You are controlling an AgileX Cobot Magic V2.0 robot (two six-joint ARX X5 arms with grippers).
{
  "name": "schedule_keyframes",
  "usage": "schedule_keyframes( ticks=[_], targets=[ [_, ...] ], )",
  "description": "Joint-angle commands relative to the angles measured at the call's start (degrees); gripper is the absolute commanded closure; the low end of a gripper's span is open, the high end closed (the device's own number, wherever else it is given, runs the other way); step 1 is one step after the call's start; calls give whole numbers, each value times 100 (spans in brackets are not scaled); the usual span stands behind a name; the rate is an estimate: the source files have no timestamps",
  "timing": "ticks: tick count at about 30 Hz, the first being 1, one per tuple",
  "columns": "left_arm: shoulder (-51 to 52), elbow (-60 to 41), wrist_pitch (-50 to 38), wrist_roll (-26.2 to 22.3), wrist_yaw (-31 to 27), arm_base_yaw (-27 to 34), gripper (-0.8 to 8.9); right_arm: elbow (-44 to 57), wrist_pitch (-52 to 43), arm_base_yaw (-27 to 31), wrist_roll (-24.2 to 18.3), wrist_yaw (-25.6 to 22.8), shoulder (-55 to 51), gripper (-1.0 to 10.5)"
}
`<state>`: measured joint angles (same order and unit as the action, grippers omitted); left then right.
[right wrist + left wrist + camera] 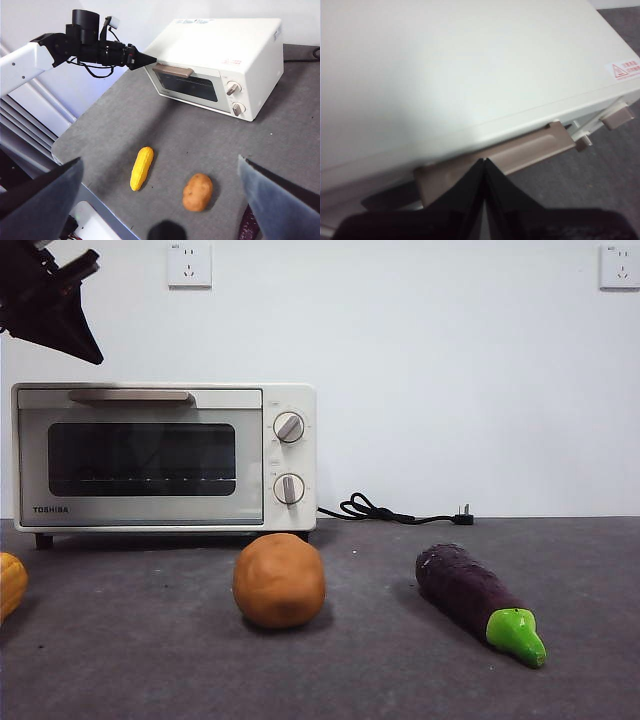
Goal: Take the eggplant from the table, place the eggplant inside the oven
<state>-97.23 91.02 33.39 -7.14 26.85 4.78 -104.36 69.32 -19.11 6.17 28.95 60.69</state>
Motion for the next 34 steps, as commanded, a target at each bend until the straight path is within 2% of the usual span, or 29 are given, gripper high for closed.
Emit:
schedule_keyframes(
  ticks=[1, 18, 34],
  targets=[
    [-127, -7, -181, -127, -55, -39, 819, -24, -24, -7, -42, 20, -4, 379],
    [-564, -9, -168, -378, -439, -275, 819, -24, -7, -7, -42, 4, 66, 379],
    [-595, -9, 654, -533, -446, -761, 819, -24, -31, -7, -190, 0, 184, 380]
  ],
)
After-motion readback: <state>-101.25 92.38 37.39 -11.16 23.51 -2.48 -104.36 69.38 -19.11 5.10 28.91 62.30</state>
